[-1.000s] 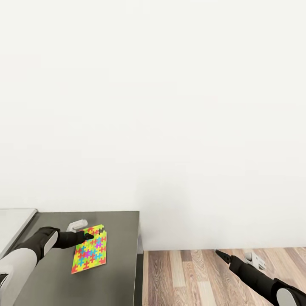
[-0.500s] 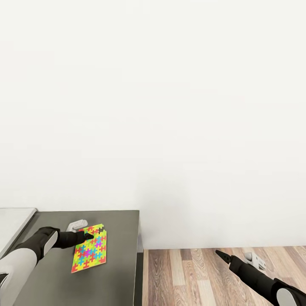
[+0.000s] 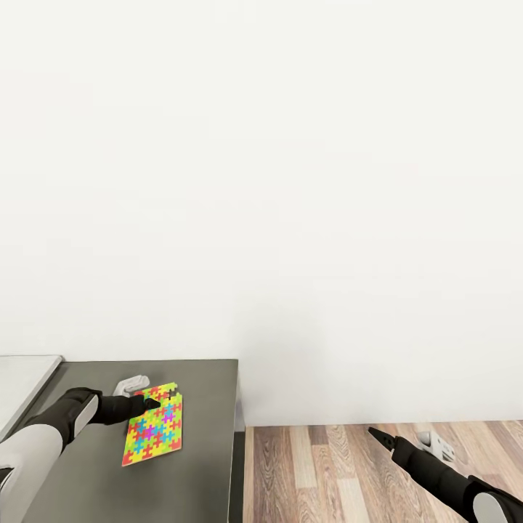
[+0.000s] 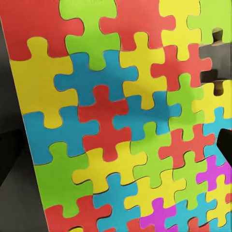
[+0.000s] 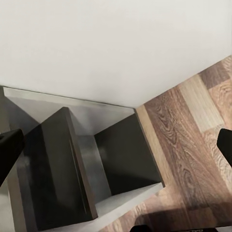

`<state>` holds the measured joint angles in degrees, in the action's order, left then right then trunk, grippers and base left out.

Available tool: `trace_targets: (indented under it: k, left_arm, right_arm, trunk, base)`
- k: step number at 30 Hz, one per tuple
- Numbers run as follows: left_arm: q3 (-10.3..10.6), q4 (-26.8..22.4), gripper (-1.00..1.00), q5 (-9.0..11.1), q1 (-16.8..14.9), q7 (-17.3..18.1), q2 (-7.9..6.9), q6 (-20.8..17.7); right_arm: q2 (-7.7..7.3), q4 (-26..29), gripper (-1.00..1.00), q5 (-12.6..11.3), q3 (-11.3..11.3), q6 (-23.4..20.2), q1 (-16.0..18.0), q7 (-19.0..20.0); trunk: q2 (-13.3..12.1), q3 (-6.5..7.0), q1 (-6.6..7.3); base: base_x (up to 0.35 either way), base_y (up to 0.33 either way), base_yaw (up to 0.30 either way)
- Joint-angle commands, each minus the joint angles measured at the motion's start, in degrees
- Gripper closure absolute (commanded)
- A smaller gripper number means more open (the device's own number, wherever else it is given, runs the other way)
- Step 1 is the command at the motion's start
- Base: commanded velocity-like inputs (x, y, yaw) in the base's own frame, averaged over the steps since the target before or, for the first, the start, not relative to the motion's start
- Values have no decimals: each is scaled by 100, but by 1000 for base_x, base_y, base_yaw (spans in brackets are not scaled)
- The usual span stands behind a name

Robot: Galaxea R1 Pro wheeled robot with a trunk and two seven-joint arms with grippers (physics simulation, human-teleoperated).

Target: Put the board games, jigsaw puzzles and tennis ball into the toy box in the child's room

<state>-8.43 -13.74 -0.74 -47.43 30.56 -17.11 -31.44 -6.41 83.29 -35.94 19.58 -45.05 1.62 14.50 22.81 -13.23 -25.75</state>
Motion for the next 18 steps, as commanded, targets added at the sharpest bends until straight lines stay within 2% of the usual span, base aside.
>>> trace_targets:
  k: [1,6,18]
  left_arm:
    - [-36,-6,-100,-10,-4,21,2,-47]
    - [-34,-6,-100,-11,-3,51,5,-42]
    - [-21,8,-100,-76,4,465,19,-17]
  right_arm:
    - [1,3,-100,15,10,-32,5,31]
    - [0,3,-100,11,10,-31,5,31]
    - [0,3,-100,8,11,-34,5,35]
  trunk:
    - [11,-11,-3]
    - [11,-11,-3]
    - [11,-11,-3]
  base:
    - [0,0,0]
    - [0,0,0]
    - [0,0,0]
